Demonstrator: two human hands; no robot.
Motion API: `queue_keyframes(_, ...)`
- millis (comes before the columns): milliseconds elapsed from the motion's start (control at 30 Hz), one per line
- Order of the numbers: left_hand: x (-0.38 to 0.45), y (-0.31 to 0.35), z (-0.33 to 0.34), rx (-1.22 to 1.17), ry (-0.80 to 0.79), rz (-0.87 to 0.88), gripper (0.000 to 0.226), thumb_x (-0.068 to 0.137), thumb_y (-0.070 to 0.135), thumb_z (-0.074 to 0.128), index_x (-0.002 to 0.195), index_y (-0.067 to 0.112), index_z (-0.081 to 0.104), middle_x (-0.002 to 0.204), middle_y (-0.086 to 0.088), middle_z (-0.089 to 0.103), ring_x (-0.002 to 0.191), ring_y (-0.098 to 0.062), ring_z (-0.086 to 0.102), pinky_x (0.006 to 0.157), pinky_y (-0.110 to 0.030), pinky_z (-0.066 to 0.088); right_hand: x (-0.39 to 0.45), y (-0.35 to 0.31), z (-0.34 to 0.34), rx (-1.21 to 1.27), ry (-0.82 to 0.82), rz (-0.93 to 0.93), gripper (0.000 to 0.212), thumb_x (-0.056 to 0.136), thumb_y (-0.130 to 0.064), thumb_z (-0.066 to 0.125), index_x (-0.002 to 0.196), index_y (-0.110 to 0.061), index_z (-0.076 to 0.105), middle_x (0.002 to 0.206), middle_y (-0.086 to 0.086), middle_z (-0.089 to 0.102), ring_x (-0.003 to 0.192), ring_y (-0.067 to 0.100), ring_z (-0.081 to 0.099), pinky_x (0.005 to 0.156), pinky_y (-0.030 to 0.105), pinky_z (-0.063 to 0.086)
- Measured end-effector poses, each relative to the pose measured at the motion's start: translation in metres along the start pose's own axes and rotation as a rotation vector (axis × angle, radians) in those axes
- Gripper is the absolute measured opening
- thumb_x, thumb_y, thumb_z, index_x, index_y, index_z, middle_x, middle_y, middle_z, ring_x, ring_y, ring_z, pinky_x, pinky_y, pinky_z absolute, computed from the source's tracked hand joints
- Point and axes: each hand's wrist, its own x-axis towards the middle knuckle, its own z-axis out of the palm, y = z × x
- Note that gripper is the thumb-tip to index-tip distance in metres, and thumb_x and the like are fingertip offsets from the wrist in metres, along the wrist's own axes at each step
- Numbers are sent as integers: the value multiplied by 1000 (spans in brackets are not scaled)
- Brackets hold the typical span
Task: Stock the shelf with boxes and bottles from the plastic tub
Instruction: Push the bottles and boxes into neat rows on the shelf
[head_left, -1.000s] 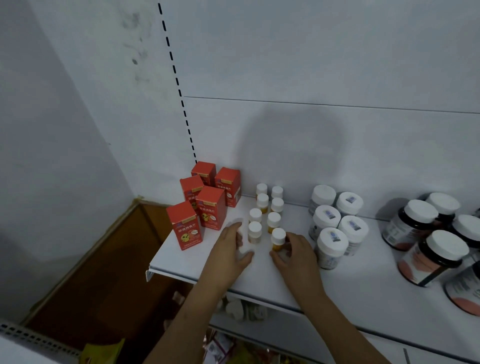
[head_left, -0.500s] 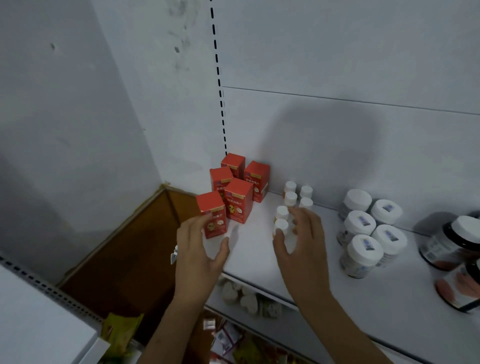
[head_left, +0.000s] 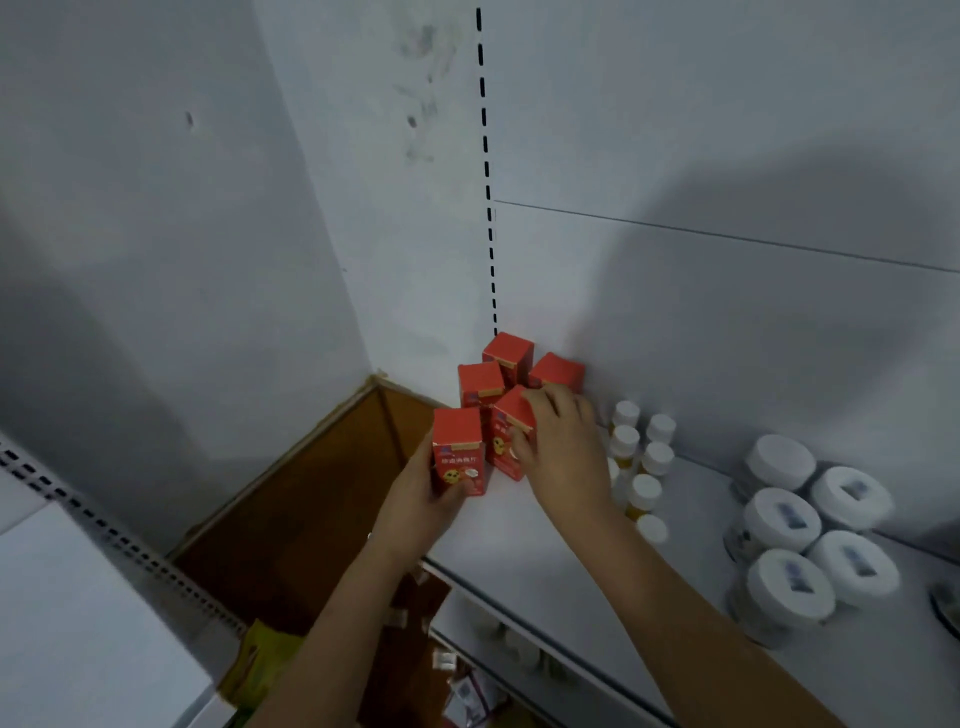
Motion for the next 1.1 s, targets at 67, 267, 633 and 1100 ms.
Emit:
queue_keyframes(67,6,2,0,26,-14,-9,68,89,41,69,147,39,33,120,33,56,106,19,53,76,-1,41,3,3,1,-26,35,41,39,81,-22,74,117,-11,63,119,9,59,108,31,54,90,41,49)
queue_keyframes(267,26,5,10,1,-20,-60,64,89,45,69,142,46,35,120,32,61,106,19,55,82,-10,46,14,13,-1,-27,-10,57,50,78,-26,78,123,-15,59,124,7,56,114,28,51,92,37,47)
queue_keyframes(633,53,0,1,-139,-231,-76,66,88,41,70,144,41,36,126,30,59,117,11,54,95,-19,47,21,14,3,27,-75,-11,67,74,-8,79,135,-16,56,139,5,49,131,28,38,105,44,46)
queue_keyframes(1100,109,12,-38,-57,-673,-29,85,78,13,84,143,38,35,134,14,58,120,3,56,97,-19,49,40,29,35,502,-284,436,79,74,-37,84,135,-12,41,114,-9,65,104,10,63,62,4,35)
